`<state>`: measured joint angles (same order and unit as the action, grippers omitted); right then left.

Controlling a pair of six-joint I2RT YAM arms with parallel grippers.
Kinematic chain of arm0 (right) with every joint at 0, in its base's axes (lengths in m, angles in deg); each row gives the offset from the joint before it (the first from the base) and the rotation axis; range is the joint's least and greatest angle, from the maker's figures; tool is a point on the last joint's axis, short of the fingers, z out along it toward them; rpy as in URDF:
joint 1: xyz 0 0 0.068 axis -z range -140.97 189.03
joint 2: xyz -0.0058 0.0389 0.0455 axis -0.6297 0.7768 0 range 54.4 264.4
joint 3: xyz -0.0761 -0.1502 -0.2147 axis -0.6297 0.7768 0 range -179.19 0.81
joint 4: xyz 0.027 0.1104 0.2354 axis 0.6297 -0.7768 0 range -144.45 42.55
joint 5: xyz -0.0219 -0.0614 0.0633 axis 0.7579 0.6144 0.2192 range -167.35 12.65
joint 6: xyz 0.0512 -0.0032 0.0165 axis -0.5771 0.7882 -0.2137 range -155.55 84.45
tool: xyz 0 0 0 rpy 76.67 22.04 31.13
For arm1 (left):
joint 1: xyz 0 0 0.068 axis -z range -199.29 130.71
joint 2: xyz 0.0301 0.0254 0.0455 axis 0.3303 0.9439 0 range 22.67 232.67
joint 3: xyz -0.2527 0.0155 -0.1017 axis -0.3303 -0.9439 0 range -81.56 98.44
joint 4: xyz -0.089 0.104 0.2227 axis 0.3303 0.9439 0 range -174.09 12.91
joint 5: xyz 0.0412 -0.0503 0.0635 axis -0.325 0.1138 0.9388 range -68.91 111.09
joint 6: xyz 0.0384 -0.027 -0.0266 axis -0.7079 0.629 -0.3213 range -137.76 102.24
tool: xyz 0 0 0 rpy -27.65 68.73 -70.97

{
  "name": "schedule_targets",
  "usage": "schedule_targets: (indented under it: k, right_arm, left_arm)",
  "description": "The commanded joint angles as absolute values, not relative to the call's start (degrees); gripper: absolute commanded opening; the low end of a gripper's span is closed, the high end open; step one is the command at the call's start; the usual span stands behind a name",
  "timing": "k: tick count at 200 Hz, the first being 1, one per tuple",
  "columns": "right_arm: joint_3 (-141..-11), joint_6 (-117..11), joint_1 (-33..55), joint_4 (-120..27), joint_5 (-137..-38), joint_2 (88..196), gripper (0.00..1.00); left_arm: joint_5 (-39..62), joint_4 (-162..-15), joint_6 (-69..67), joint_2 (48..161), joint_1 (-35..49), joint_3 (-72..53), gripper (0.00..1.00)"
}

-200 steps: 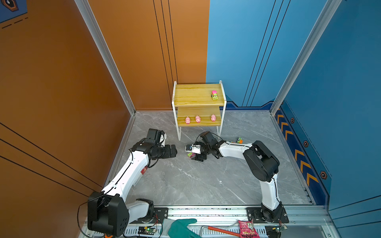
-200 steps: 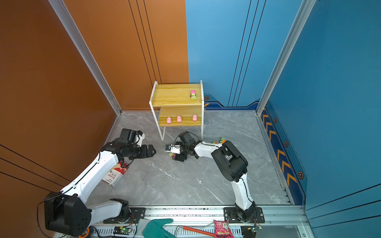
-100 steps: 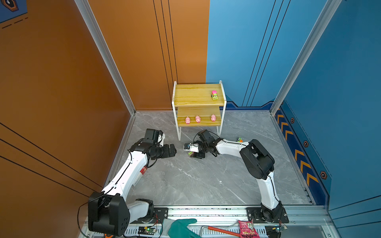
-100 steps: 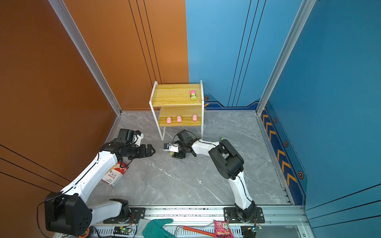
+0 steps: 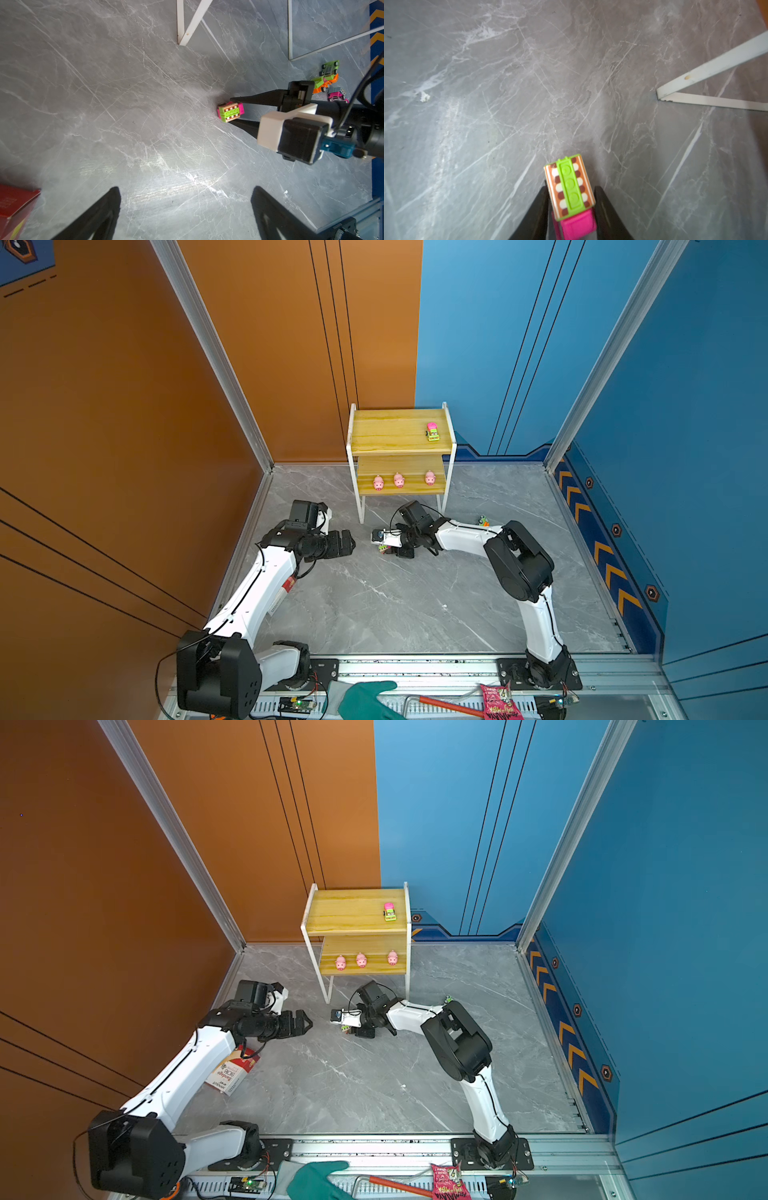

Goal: Place and organize the plastic toys onto the shelf

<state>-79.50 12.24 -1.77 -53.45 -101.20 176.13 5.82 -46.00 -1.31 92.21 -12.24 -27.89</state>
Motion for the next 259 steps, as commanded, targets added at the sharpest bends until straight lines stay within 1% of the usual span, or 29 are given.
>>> schedule_targets:
  k: [1, 51, 63, 68, 108, 140, 201, 229, 259]
  right_arm:
    - [-79.3, 11.1, -2.3, -55.5, -101.1, 175.8, 0.33]
    - [-77.5, 6.9, -2.7, -55.2, -101.3, 173.7, 0.28]
    - [-76.1, 5.1, -2.7, -54.0, -101.3, 173.6, 0.28]
    - [-75.3, 4.3, -2.8, -53.0, -101.3, 171.6, 0.28]
    - [-69.5, -4.5, -3.8, -47.4, -99.0, 167.8, 0.28]
    - [-64.0, -16.3, -5.8, -41.4, -91.2, 163.1, 0.29]
    - [-60.2, -41.5, -12.7, -41.3, -66.8, 159.9, 0.30]
    - [-60.4, -53.7, -14.4, -42.9, -60.5, 159.9, 0.29]
    - [-61.3, -60.8, -16.3, -44.3, -55.3, 160.8, 0.29]
  left_arm:
    - [4.7, -46.2, -1.6, 91.1, -12.9, -28.5, 0.99]
    - [4.6, -46.3, -1.5, 90.4, -13.1, -28.5, 0.99]
    - [4.6, -46.3, -1.4, 90.3, -13.1, -28.5, 0.99]
    - [4.6, -46.3, -1.3, 90.3, -13.1, -28.6, 0.98]
    - [4.5, -46.3, -1.2, 89.7, -13.2, -28.6, 0.98]
    - [4.4, -46.4, -1.0, 88.8, -13.2, -28.8, 0.98]
    - [3.2, -46.9, -0.5, 87.5, -13.2, -29.1, 0.98]
    - [2.7, -47.0, -0.4, 86.8, -13.3, -29.2, 0.98]
    - [2.7, -47.1, -0.1, 86.2, -13.3, -29.5, 0.98]
